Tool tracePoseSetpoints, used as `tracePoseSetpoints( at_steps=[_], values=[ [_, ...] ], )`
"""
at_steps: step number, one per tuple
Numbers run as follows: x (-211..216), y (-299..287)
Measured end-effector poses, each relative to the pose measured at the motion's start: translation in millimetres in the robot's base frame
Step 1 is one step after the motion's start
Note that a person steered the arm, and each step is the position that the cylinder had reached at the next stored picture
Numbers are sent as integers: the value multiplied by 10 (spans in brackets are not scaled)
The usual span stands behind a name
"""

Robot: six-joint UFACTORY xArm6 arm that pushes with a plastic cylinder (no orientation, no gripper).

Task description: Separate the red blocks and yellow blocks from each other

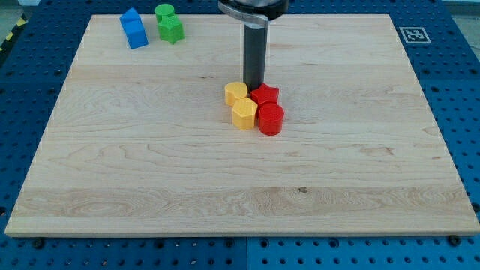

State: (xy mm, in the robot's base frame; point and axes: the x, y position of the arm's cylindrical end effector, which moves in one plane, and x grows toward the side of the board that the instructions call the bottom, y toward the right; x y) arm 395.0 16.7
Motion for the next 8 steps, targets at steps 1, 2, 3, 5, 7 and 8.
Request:
tracePoseSetpoints(
  at_steps=[1,2,3,5,7,8],
  values=[
    [153,52],
    [268,107],
    [353,113],
    [713,-304],
    [803,-411],
    [763,-100]
  ],
)
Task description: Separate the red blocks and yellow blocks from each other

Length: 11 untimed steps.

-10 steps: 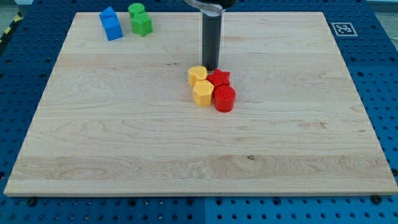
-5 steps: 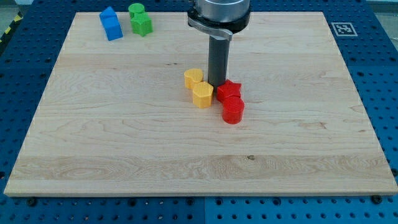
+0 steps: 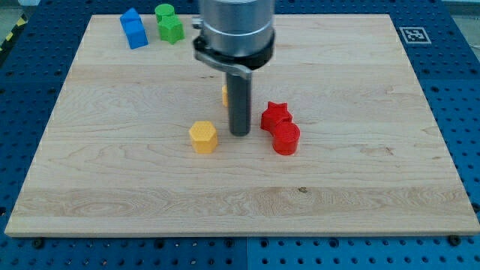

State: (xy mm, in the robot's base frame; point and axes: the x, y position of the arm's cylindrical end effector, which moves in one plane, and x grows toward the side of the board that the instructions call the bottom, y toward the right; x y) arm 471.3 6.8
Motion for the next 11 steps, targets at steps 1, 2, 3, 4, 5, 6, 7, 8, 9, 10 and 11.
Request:
tracePoseSetpoints(
  at_steps=[1,2,3,4,5,6,7,8,9,10,11],
  values=[
    [-175,323],
    [-328,465],
    [-600,386],
    [-792,190],
    [-792,-89],
    [-792,-198],
    [-805,-242],
    [-819,-339],
    [-806,-364],
    [-768,-364],
    [-658,-366]
  ],
)
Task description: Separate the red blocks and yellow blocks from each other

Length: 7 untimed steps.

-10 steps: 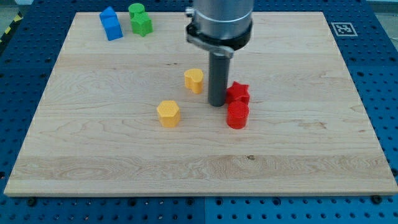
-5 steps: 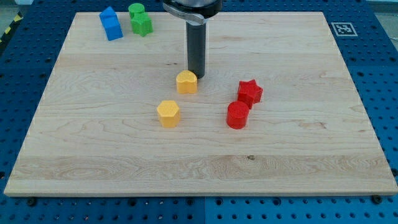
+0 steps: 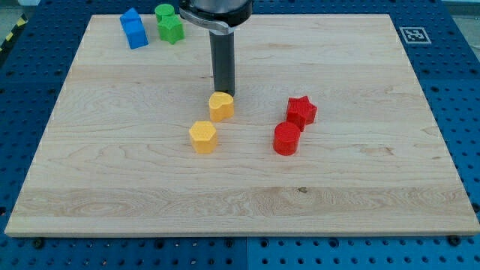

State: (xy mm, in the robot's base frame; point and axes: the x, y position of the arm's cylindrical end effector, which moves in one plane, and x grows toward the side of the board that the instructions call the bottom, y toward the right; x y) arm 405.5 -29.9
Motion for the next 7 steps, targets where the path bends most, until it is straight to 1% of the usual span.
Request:
tracePoseSetpoints(
  at_steps=[1,2,4,5,6,7],
  values=[
    [6,-3],
    [-152,78],
    [-250,441],
    [-270,955],
    [-264,1607],
    [25,2192]
  ],
)
